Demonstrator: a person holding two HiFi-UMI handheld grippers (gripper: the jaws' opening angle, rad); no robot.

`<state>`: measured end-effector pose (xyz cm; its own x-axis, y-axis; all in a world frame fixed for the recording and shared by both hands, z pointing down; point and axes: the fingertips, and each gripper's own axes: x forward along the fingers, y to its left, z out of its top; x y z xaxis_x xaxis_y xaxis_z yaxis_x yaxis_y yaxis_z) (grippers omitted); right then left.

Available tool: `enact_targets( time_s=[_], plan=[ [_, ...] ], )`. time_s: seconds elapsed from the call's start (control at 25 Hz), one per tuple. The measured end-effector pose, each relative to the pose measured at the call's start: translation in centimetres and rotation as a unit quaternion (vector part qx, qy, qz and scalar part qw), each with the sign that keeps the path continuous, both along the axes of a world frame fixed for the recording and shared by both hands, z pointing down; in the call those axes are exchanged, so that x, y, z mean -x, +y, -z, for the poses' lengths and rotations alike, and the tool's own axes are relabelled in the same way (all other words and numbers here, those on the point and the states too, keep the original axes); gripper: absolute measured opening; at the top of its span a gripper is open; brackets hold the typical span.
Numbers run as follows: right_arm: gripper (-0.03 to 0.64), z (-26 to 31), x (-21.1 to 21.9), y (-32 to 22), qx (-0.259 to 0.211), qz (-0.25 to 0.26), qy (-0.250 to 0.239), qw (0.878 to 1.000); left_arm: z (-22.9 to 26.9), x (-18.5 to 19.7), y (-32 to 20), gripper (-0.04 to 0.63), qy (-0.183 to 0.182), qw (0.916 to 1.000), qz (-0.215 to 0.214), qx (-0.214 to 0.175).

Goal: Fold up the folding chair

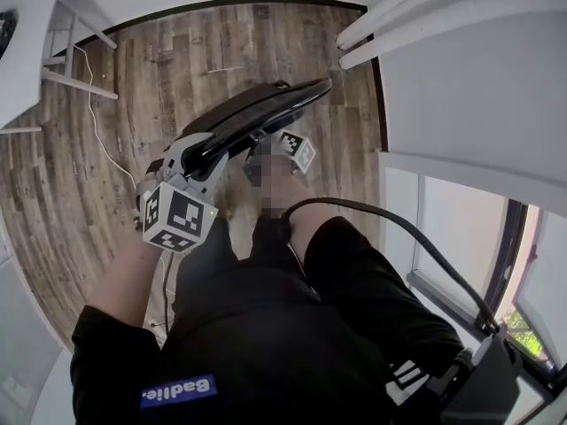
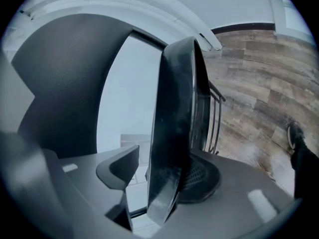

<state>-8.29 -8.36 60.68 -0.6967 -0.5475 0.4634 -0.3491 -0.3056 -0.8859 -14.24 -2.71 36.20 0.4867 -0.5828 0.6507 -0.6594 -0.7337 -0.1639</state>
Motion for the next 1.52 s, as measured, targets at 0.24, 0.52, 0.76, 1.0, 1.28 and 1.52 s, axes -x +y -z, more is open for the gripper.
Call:
enact_targets(
  time_s=[0.24,0.52,0.76,1.0,1.28,1.52],
  plan=[
    [0.218,1.0,1.5,-2.0,-0.001,-0.006,0.012,1.0,0.3,0.3,-0.2,0.12,-0.004,1.0,-0.002,-0.001],
    [0.218,1.0,2.3,-2.9,0.003,0.001,0.036,0.999,0.3,0.6,-0.5,0.118,-0.012,0.9999,-0.001,-0.005],
    [0.218,1.0,2.9,-3.5,0.011,0.015,0.053,0.998,0.3,0.9,-1.0,0.117,-0.013,0.9999,0.001,-0.001],
    [0.219,1.6,3.4,-3.2,-0.009,0.078,0.081,0.994,0.8,1.6,-2.5,0.118,-0.036,0.9986,0.019,-0.034],
    [0.216,0.7,2.1,-1.7,-0.003,0.1,0.111,0.989,0.9,1.9,-3.6,0.123,-0.037,0.9986,0.019,-0.032],
    [0.216,1.3,2.2,-0.2,-0.019,0.132,0.128,0.983,0.9,2.5,-3.5,0.124,-0.036,0.9986,0.019,-0.033]
  ],
)
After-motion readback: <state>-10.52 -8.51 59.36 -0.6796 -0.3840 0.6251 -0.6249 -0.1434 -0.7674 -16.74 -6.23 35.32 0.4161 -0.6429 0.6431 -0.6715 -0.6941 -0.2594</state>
